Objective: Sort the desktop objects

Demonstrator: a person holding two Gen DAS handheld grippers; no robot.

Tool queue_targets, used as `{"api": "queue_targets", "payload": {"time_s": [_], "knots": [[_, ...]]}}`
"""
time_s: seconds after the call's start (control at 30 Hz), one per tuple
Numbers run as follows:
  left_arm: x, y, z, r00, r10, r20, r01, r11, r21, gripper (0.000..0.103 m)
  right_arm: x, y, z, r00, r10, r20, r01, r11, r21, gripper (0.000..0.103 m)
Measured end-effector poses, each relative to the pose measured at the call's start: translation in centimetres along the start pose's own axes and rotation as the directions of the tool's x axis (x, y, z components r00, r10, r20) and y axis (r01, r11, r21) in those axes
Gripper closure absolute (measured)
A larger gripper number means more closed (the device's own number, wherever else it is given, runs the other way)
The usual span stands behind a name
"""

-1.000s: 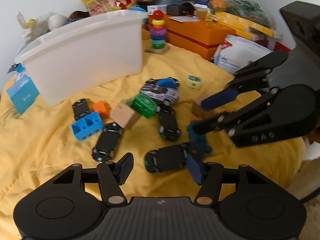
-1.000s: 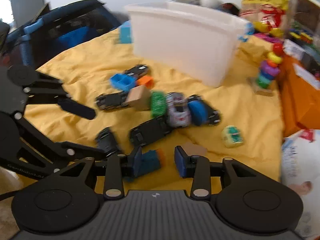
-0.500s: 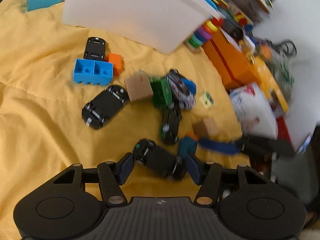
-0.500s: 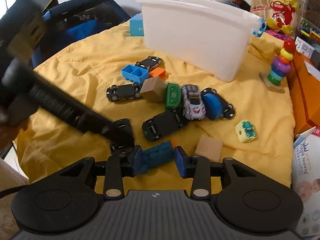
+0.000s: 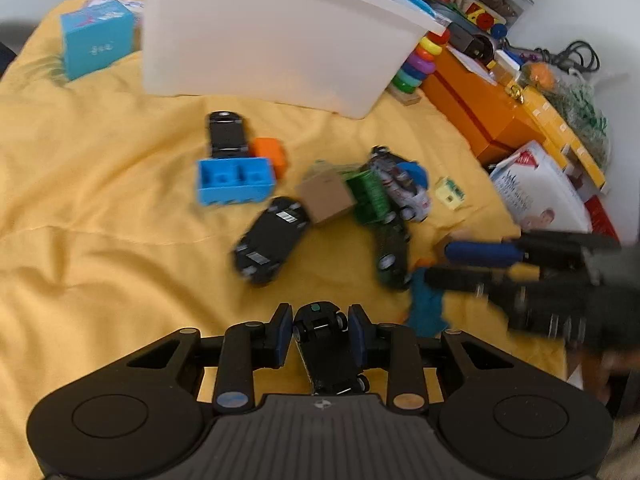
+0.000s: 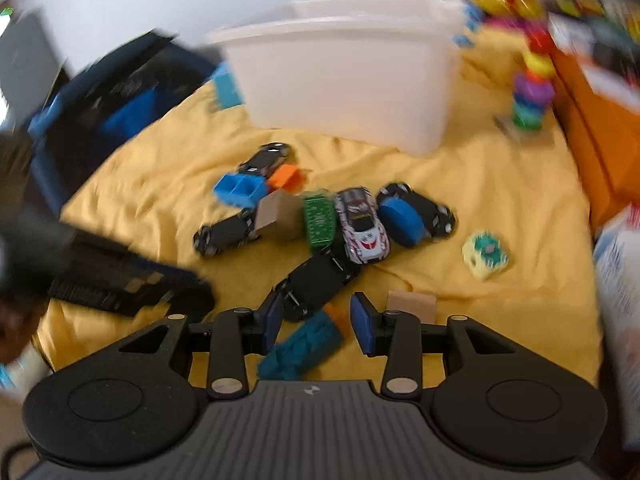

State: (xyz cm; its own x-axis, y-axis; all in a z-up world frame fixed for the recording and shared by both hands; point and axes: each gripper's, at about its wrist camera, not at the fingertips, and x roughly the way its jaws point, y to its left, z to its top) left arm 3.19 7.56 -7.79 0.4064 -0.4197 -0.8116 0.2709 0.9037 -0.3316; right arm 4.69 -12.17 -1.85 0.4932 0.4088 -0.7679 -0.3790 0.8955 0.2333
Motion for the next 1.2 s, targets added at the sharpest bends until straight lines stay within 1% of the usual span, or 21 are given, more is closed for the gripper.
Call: {"api": "queue_targets", "payload": {"time_s": [0.07, 0.1, 0.13, 0.2, 0.27, 0.3, 0.33, 0.4, 0.5, 0.63, 0.67, 0.73, 0.83, 0.9, 1.0, 1.1, 1.13, 1.17, 1.2], "knots": [[-0.4, 0.8, -0.5, 1.000, 0.021, -0.009, -0.021, 1.000, 0.023, 0.069, 1.2, -0.9, 0.4, 0.999, 0.025, -0.038, -0.020, 0.993, 0.116, 0.059], [-0.5, 1.1, -0.7, 1.000, 0.026, -0.011, -0.026, 0.999, 0.024, 0.070, 1.9, -1.3, 0.5, 0.998, 0.032, -0.053, -0.022, 0.985, 0.171, 0.062], [-0.5, 1.4, -0.8, 1.000, 0.022, -0.013, -0.022, 1.000, 0.021, 0.070, 2.4, -1.6, 0.7, 0.997, 0.040, -0.059, -0.027, 0.978, 0.206, 0.061], [-0.7, 1.7, -1.0, 1.000, 0.011, -0.005, -0.011, 1.000, 0.012, 0.070, 3.4, -2.1, 1.0, 0.997, 0.054, -0.060, -0.036, 0.963, 0.269, 0.061], [-0.6, 1.5, -1.2, 1.000, 0.012, 0.000, -0.012, 1.000, 0.021, 0.070, 4.0, -1.9, 1.4, 0.997, 0.057, -0.045, -0.042, 0.958, 0.285, 0.061], [-0.6, 1.5, -1.3, 1.000, 0.009, 0.000, -0.009, 1.000, 0.027, 0.070, 4.3, -1.6, 1.7, 0.998, 0.040, -0.043, -0.027, 0.963, 0.269, 0.061], [-0.5, 1.3, -1.3, 1.000, 0.004, -0.003, -0.004, 0.999, 0.034, 0.070, 4.5, -1.2, 1.9, 0.999, 0.022, -0.041, -0.011, 0.970, 0.242, 0.067], [-0.5, 1.1, -1.4, 1.000, 0.001, -0.003, -0.001, 0.999, 0.053, 0.069, 4.9, -0.5, 2.0, 0.999, 0.008, -0.035, -0.002, 0.984, 0.177, 0.073], [-0.4, 0.7, -1.6, 1.000, 0.006, 0.003, -0.006, 0.997, 0.078, 0.067, 4.7, 0.4, 1.7, 1.000, -0.007, -0.020, 0.009, 0.995, 0.101, 0.075], [-0.7, 0.8, -1.8, 1.000, -0.008, 0.004, 0.008, 0.998, 0.055, 0.058, 3.0, 1.1, 1.2, 1.000, 0.001, -0.013, -0.001, 1.000, 0.019, 0.085], [-0.9, 0.8, -1.9, 1.000, -0.009, 0.003, 0.009, 0.999, 0.049, 0.056, 2.4, 1.2, 1.1, 1.000, 0.012, -0.009, -0.012, 1.000, -0.003, 0.085], [-1.2, 0.8, -2.3, 1.000, -0.003, 0.002, 0.003, 0.999, 0.042, 0.055, 1.0, 1.3, 0.7, 1.000, 0.026, -0.002, -0.026, 0.999, -0.044, 0.085], [-1.6, 0.9, -2.9, 1.000, -0.006, -0.003, 0.006, 1.000, 0.028, 0.055, -1.0, 1.4, 0.0, 1.000, 0.025, 0.003, -0.024, 0.994, -0.106, 0.085], [-1.9, 0.8, -3.2, 1.000, -0.009, -0.001, 0.009, 1.000, 0.021, 0.055, -2.3, 1.4, -0.5, 1.000, 0.007, -0.004, -0.008, 0.990, -0.139, 0.085], [-2.0, 0.6, -3.8, 1.000, 0.008, 0.001, -0.008, 1.000, 0.023, 0.056, -3.8, 1.7, -1.6, 0.999, -0.032, -0.026, 0.025, 0.972, -0.235, 0.085], [-1.6, 0.2, -3.8, 0.999, 0.045, 0.018, -0.045, 0.998, 0.039, 0.066, -4.0, 2.5, -3.2, 0.992, -0.110, -0.067, 0.076, 0.919, -0.387, 0.085], [-1.5, -0.1, -3.6, 0.998, 0.058, 0.029, -0.059, 0.997, 0.058, 0.070, -3.8, 2.5, -3.6, 0.988, -0.133, -0.082, 0.086, 0.901, -0.426, 0.085], [-1.4, -0.5, -3.4, 0.996, 0.077, 0.035, -0.080, 0.993, 0.083, 0.070, -3.6, 2.4, -4.0, 0.985, -0.145, -0.095, 0.088, 0.890, -0.448, 0.085], [-1.3, -1.0, -3.2, 0.993, 0.113, 0.040, -0.117, 0.986, 0.122, 0.070, -3.4, 2.2, -4.2, 0.982, -0.151, -0.110, 0.085, 0.885, -0.458, 0.085]]}}
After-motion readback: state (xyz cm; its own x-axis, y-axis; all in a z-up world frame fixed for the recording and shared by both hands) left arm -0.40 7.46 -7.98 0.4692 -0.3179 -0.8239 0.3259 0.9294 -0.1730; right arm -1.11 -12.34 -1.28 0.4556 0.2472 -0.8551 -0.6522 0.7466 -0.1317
